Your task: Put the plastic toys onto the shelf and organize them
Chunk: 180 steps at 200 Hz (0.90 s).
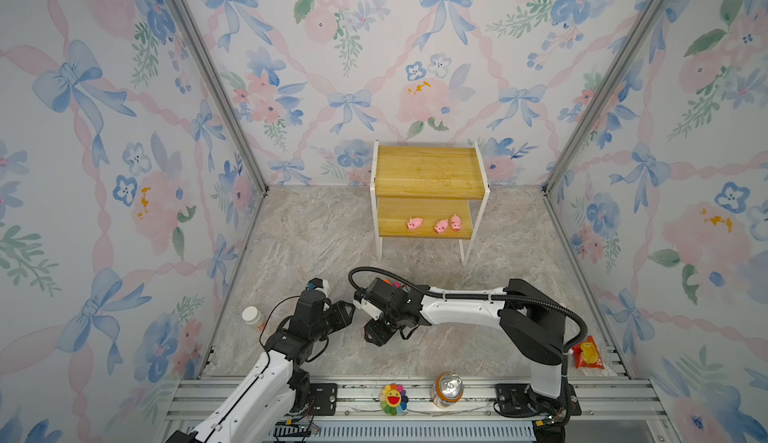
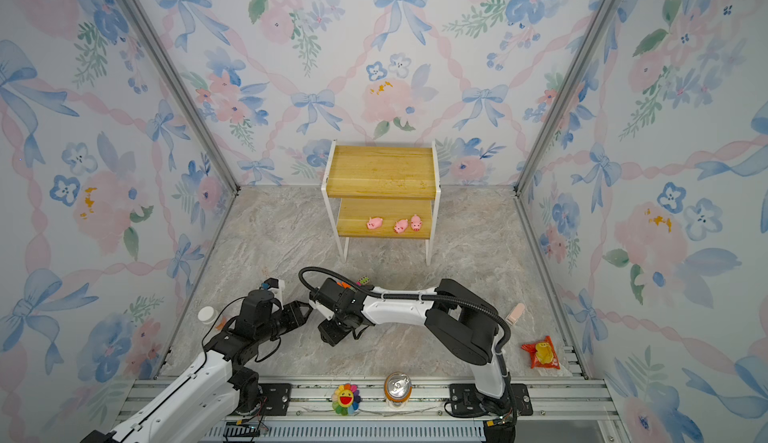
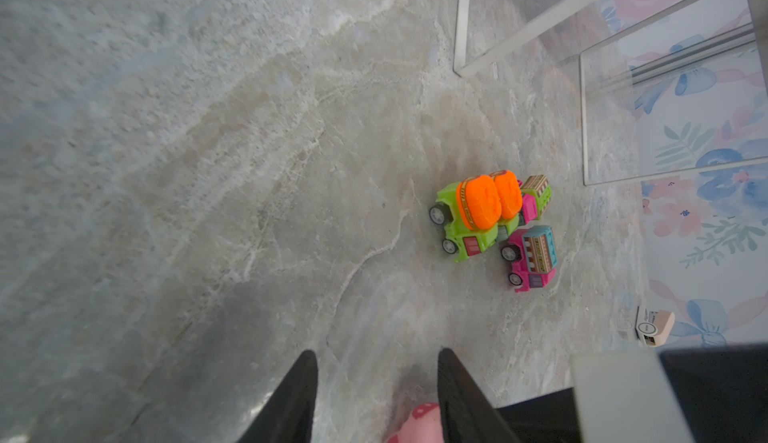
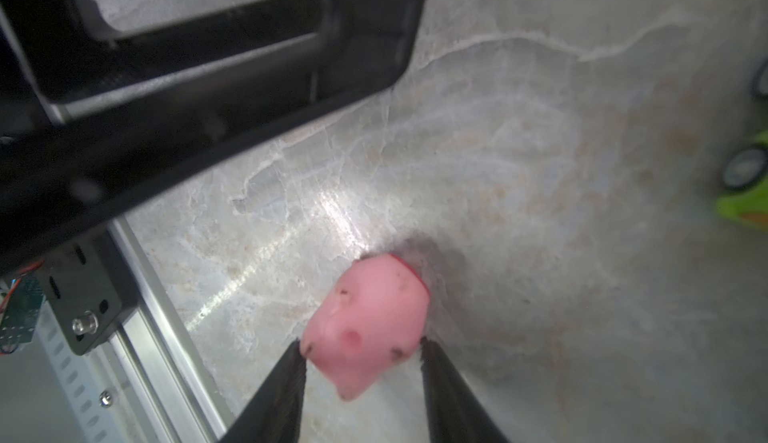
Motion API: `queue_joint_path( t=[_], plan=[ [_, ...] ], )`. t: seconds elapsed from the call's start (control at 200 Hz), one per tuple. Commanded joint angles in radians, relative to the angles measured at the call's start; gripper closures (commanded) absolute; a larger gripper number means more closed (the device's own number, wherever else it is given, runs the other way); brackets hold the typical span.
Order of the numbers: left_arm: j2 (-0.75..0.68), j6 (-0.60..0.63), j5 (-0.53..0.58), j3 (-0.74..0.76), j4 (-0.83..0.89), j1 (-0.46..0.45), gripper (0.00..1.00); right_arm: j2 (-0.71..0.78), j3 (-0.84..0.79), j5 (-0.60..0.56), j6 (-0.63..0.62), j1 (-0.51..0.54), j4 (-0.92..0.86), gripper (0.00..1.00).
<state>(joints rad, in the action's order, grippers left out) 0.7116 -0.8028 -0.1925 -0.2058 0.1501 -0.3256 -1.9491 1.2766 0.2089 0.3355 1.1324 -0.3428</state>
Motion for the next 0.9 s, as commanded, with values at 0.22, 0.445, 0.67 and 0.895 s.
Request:
queue_joint_path(
  t=[0.22, 0.445, 0.67, 0.895],
  plan=[
    [0.012, 0.031, -0.013, 0.012, -0.029, 0.007, 0.51, -0.026, 0.026, 0.017, 0.013, -0.045, 0.024, 0.68],
    [0.004, 0.033, -0.018, 0.020, -0.031, 0.007, 0.51, -0.041, 0.051, 0.032, 0.015, -0.078, 0.018, 0.71],
    [-0.014, 0.029, -0.023, 0.029, -0.032, 0.010, 0.51, -0.074, 0.109, 0.043, 0.001, -0.101, -0.008, 0.71],
    [-0.012, 0.028, -0.024, 0.034, -0.031, 0.016, 0.51, -0.122, 0.186, 0.050, -0.001, -0.114, -0.048, 0.73]
  ],
)
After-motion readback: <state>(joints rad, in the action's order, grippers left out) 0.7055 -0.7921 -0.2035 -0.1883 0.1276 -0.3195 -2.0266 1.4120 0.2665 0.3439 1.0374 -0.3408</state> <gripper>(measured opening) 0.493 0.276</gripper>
